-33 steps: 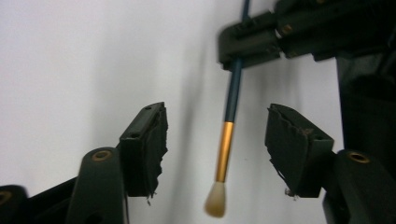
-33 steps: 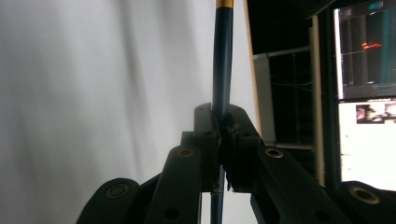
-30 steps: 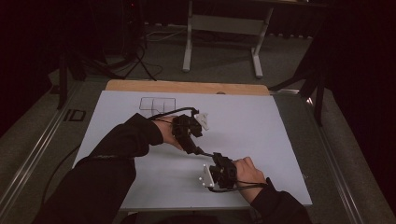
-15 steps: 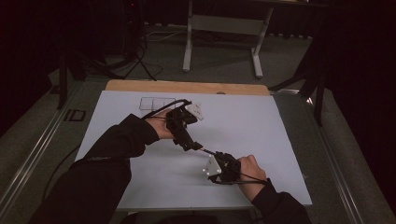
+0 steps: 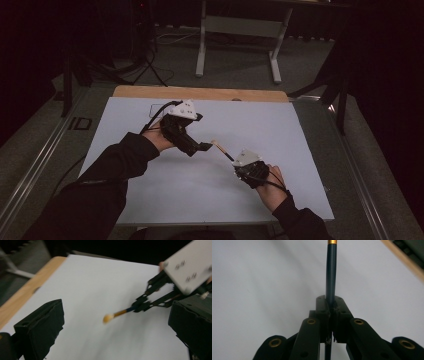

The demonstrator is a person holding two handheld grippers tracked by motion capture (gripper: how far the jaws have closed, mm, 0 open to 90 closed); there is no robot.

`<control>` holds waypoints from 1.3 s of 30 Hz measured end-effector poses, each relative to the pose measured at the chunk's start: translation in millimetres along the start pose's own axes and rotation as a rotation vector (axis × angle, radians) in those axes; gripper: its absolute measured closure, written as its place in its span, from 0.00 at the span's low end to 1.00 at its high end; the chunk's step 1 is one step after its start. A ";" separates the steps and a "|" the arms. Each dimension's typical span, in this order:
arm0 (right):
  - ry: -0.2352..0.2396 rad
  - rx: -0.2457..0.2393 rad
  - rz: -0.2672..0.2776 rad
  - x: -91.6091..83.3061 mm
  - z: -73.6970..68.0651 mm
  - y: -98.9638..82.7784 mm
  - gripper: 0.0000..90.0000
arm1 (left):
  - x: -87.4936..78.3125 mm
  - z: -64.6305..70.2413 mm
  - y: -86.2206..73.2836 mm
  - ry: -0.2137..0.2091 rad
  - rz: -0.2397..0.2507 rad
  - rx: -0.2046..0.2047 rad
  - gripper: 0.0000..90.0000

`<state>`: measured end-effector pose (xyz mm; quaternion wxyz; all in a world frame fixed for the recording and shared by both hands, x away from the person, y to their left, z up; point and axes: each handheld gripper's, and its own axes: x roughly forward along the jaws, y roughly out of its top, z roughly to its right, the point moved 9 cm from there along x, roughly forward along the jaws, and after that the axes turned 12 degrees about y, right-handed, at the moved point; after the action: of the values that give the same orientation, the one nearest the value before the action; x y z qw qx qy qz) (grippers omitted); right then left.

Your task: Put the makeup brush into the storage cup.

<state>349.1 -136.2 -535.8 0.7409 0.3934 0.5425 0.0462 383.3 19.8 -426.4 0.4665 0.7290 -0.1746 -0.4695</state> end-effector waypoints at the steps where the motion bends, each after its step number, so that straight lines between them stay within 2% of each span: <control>1: 0.000 0.000 0.000 0.0 0.0 0.0 0.94 | 0.0 0.0 0.0 0.000 0.000 0.000 0.01; 2: 0.038 0.058 0.029 -1.6 2.7 -0.3 0.94 | -1.4 0.0 -4.1 0.014 0.016 -0.048 0.01; 3: 0.057 0.093 0.043 -2.3 4.0 -0.9 0.94 | -1.4 0.0 -4.1 0.014 0.016 -0.048 0.01; 4: 0.070 0.119 0.055 -2.9 5.6 -1.4 0.94 | -1.5 0.4 -10.4 0.023 0.016 -0.076 0.01; 5: 0.084 0.144 0.068 -3.6 6.5 -1.9 0.94 | -1.5 0.4 -10.4 0.023 0.016 -0.076 0.01; 7: 0.121 0.203 0.098 -4.8 8.6 -2.2 0.94 | -1.2 2.5 -19.3 0.042 0.024 -0.111 0.01; 8: 0.139 0.231 0.113 -5.4 9.6 -2.1 0.94 | -1.2 2.5 -19.3 0.042 0.024 -0.111 0.01; 9: 0.157 0.264 0.132 -5.9 11.0 -2.0 0.94 | -1.3 4.8 -21.3 0.033 0.034 -0.129 0.01; 10: 0.176 0.296 0.149 -6.4 12.3 -1.8 0.94 | -1.3 7.9 -25.0 0.025 0.046 -0.169 0.01; 12: 0.220 0.359 0.182 -6.9 14.3 -1.7 0.94 | -1.3 9.9 -26.6 0.024 0.055 -0.175 0.01; 13: 0.235 0.378 0.191 -7.0 15.1 -2.1 0.94 | -1.0 13.3 -29.4 0.014 0.064 -0.209 0.01; 14: 0.266 0.411 0.205 -7.0 15.0 -2.3 0.94 | -0.6 14.3 -30.1 0.023 0.078 -0.222 0.01; 15: 0.274 0.430 0.213 -6.7 15.6 -2.7 0.94 | 0.0 15.3 -31.4 0.030 0.084 -0.227 0.01; 17: 0.277 0.430 0.217 -6.5 16.0 -3.0 0.94 | 0.8 16.8 -32.8 0.033 0.085 -0.237 0.01; 19: 0.301 0.442 0.236 -6.3 15.8 -2.6 0.94 | 2.1 20.1 -34.9 0.023 0.092 -0.263 0.01; 21: 0.307 0.447 0.241 -6.4 15.8 -2.3 0.94 | 3.5 21.9 -36.4 0.034 0.101 -0.288 0.01; 24: 0.336 0.488 0.254 -6.0 16.2 -2.8 0.94 | 5.5 23.2 -38.2 0.030 0.112 -0.342 0.01; 26: 0.345 0.500 0.257 -5.5 16.2 -3.5 0.94 | 7.4 27.8 -37.8 -0.019 0.130 -0.389 0.01; 28: 0.345 0.504 0.256 -5.5 16.1 -3.8 0.94 | 9.5 29.9 -39.0 -0.032 0.134 -0.406 0.01; 29: 0.346 0.500 0.257 -5.4 15.8 -3.7 0.94 | 10.6 30.7 -39.3 -0.053 0.141 -0.432 0.01; 32: 0.341 0.490 0.256 -6.0 14.8 -2.9 0.94 | 12.0 28.9 -40.2 -0.075 0.150 -0.482 0.01; 34: 0.339 0.483 0.258 -6.7 14.1 -2.0 0.94 | 12.9 24.1 -40.5 -0.069 0.140 -0.527 0.01; 35: 0.339 0.483 0.258 -6.7 14.1 -2.0 0.94 | 12.9 24.1 -40.5 -0.069 0.140 -0.527 0.01; 36: 0.340 0.482 0.261 -7.2 13.8 -1.3 0.94 | 13.5 22.5 -40.8 -0.052 0.127 -0.533 0.01; 38: 0.343 0.486 0.265 -7.9 13.8 -0.8 0.94 | 14.6 18.2 -40.5 0.010 0.094 -0.526 0.01; 39: 0.343 0.486 0.265 -7.9 13.8 -0.8 0.94 | 14.6 18.2 -40.5 0.010 0.094 -0.526 0.01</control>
<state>357.3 -148.0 -528.9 0.5104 0.6125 0.5987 0.0769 367.8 20.7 -470.5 0.6622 0.5760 -0.0777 -0.4729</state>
